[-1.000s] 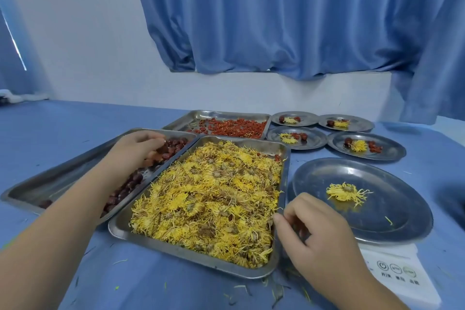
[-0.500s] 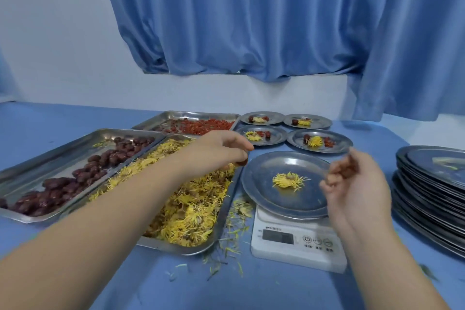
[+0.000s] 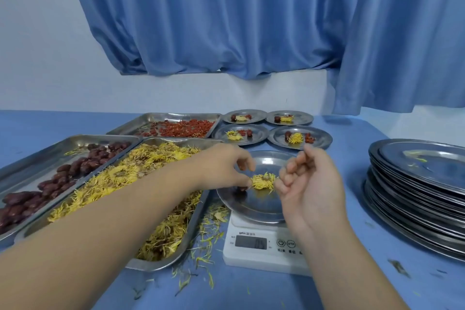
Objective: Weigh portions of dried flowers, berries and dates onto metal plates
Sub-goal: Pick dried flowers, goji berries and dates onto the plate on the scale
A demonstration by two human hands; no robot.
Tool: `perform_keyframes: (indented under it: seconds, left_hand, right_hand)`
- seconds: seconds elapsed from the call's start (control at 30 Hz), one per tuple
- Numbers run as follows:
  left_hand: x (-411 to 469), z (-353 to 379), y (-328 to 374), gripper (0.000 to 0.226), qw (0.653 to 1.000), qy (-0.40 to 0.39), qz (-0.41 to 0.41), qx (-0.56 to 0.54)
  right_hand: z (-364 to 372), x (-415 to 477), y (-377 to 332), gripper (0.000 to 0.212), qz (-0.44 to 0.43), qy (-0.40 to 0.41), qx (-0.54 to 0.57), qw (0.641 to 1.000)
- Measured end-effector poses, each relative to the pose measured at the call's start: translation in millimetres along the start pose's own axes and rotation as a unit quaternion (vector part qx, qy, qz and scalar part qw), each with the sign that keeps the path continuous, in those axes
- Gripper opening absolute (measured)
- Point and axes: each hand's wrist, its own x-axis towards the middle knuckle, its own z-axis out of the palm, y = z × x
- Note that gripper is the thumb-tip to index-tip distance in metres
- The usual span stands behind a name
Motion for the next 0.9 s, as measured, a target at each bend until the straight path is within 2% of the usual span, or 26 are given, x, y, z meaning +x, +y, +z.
perform_keyframes:
  seconds: [0.13, 0.27, 0.37, 0.5, 0.67, 0.8, 0.9]
  left_hand:
    - [1, -26, -18, 0.016, 0.999, 0.039, -0.014, -0.006]
    - [6, -60, -49, 0.009, 0.987, 0.137, -0.086, 0.007]
    - [15, -84, -76, 0.012, 0.97, 0.201, -0.139, 0.005]
    - [34, -104, -112, 0.016, 0.956, 0.225, -0.188, -0.006]
    - [84, -87, -147, 0.018, 0.957, 0.16, -0.241, 0.024]
    - [123, -64, -166, 0.015, 0.962, 0.095, -0.254, 0.041]
    - [146, -48, -173, 0.019, 0.962, 0.004, -0.255, 0.094]
  right_hand:
    - [18, 19, -10, 0.03, 0.019, -0.033, -0.048, 0.998]
    - [32, 48, -22, 0.032, 0.019, -0.072, -0.162, 0.984]
    - [37, 75, -24, 0.027, 0.012, -0.082, -0.235, 0.969]
    - [34, 108, -22, 0.017, -0.001, -0.081, -0.319, 0.944]
    - [13, 134, -18, 0.011, -0.015, -0.052, -0.399, 0.915]
    - [5, 143, -21, 0.01, 0.008, -0.047, -0.382, 0.923]
    - [4, 144, -21, 0.009, 0.035, -0.063, -0.353, 0.933]
